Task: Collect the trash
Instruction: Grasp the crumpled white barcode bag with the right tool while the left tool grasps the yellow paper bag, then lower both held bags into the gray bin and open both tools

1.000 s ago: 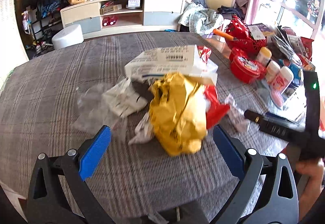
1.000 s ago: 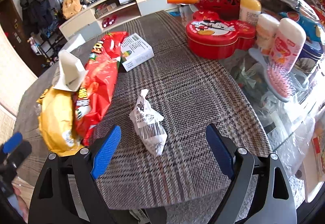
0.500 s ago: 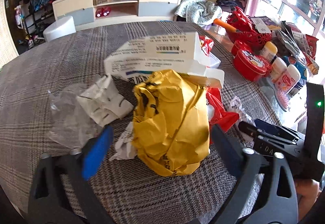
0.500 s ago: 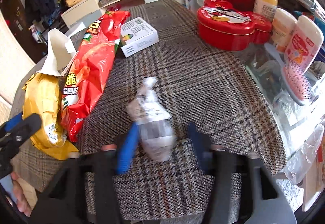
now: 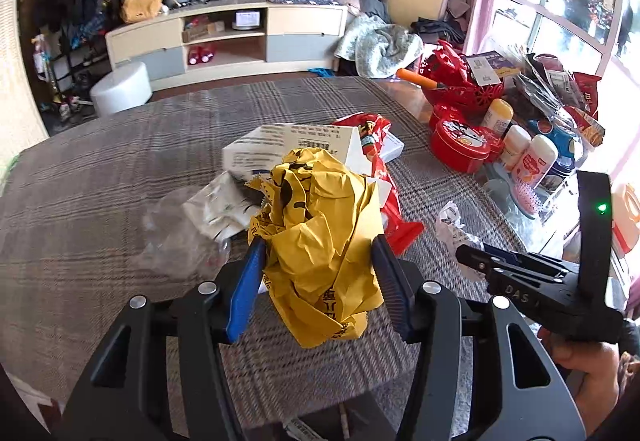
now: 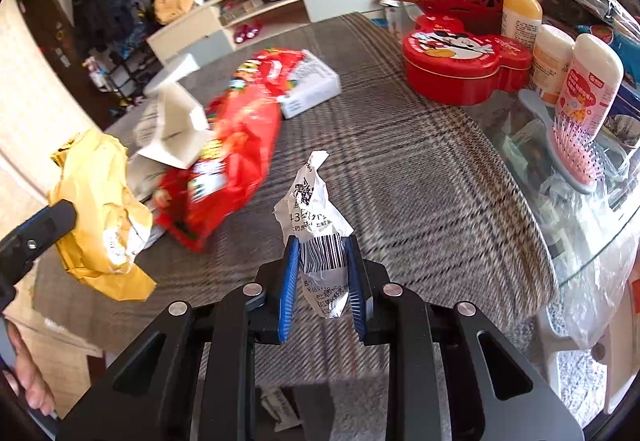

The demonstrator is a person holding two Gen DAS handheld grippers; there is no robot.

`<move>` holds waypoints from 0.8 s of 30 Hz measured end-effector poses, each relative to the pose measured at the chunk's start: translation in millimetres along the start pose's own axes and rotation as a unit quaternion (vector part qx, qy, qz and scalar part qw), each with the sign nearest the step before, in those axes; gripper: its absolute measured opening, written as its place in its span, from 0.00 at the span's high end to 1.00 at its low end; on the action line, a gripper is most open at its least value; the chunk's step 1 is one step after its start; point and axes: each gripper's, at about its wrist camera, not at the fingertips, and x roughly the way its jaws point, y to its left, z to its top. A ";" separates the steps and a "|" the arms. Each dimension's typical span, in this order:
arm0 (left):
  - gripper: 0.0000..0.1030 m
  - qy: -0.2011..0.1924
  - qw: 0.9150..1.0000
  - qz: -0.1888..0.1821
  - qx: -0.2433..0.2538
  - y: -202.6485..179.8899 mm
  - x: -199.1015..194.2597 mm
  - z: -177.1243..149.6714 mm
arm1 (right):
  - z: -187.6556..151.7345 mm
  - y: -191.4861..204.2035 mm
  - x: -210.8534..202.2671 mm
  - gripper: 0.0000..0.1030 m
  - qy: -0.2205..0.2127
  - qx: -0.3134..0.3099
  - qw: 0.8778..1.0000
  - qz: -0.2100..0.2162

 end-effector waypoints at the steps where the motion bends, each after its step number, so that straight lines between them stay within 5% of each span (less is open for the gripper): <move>1: 0.50 0.000 1.000 0.001 -0.001 -0.4 -5.4 -4.4 | -4.2 4.8 -7.1 0.77 -0.004 -0.007 1.000 0.001; 14: 0.50 0.002 0.999 0.013 -0.045 20.9 -86.3 -130.9 | -85.2 52.5 -57.6 0.77 -0.020 -0.063 0.998 0.007; 24: 0.50 0.051 0.996 0.019 -0.072 28.2 -75.6 -221.0 | -163.6 68.5 -33.9 0.77 0.044 -0.078 0.996 0.026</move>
